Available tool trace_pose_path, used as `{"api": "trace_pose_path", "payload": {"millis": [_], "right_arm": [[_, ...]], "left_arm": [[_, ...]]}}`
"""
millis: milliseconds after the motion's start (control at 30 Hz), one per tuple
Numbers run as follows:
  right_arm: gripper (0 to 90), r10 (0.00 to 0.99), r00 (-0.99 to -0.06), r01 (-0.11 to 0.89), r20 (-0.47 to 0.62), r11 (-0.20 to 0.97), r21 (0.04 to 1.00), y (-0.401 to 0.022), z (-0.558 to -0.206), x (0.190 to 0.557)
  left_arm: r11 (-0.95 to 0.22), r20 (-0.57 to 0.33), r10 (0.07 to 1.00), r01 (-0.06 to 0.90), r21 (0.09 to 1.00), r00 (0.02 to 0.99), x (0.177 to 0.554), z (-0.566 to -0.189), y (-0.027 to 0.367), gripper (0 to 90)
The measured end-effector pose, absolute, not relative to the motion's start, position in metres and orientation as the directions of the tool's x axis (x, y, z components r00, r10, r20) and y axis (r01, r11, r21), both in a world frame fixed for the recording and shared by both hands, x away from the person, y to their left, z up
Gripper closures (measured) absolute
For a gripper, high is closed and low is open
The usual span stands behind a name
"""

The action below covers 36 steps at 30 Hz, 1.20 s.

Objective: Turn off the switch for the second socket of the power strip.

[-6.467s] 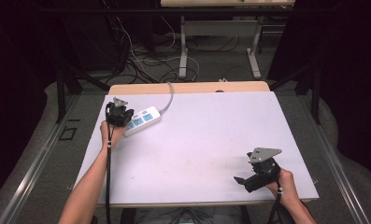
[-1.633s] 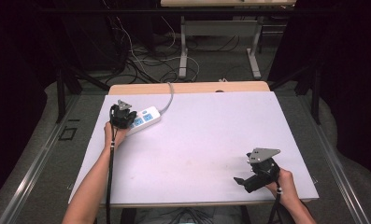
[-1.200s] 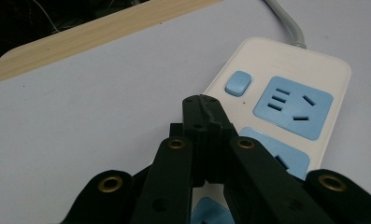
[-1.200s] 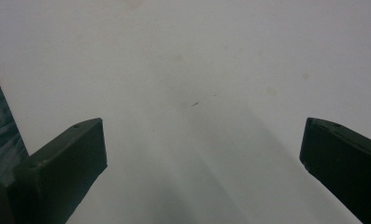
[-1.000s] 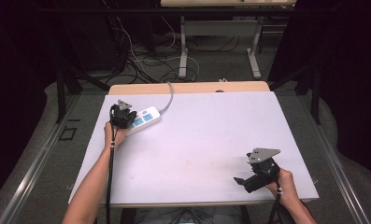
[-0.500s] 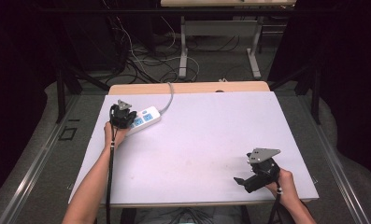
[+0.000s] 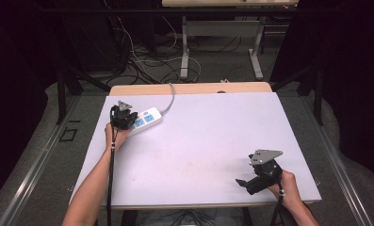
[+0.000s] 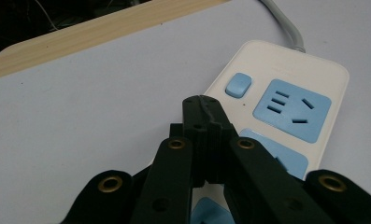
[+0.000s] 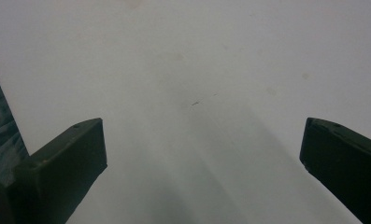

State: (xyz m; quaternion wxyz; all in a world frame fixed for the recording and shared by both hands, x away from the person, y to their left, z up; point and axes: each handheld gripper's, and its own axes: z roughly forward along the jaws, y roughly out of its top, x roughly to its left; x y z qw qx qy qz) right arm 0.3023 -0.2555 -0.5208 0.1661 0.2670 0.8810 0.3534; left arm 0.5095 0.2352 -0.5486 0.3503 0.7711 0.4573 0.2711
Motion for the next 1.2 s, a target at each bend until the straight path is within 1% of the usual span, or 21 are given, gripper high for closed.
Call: {"api": "trace_pose_path", "payload": {"millis": [67,133,267,1100,1133,1167,1200], "right_arm": [[0.2,0.587,-0.804,0.358,-0.093,0.604,0.712,-0.2552,-0.5213,0.3024],[0.3,0.587,-0.804,0.358,-0.093,0.604,0.712,-0.2552,-0.5213,0.3024],[0.2,0.587,-0.804,0.355,-0.098,0.605,0.712,-0.2551,-0.5213,0.3024],[0.3,0.591,-0.802,0.355,-0.093,0.595,0.721,-0.2543,-0.5223,0.3023],[0.3,0.586,-0.805,0.363,-0.091,0.609,0.705,-0.2549,-0.5208,0.3021],[0.3,0.586,-0.805,0.362,-0.092,0.608,0.707,-0.2549,-0.5208,0.302],[0.2,0.581,-0.808,0.356,-0.095,0.611,0.708,-0.2551,-0.5207,0.3024]], "left_arm": [[-0.336,0.098,0.896,0.519,0.786,0.433,0.5089,-0.5473,0.2347,90.0],[-0.319,0.076,0.897,0.52,0.792,0.435,0.509,-0.5455,0.2348,90.0],[-0.335,0.094,0.895,0.517,0.788,0.436,0.509,-0.5453,0.2335,90.0],[-0.344,0.107,0.895,0.518,0.784,0.433,0.5086,-0.5438,0.2325,90.0],[-0.346,0.113,0.895,0.512,0.786,0.432,0.5083,-0.5435,0.232,90.0],[-0.346,0.107,0.895,0.523,0.779,0.432,0.507,-0.5417,0.2318,90.0],[-0.344,0.112,0.895,0.51,0.788,0.431,0.507,-0.5405,0.232,90.0]]}}
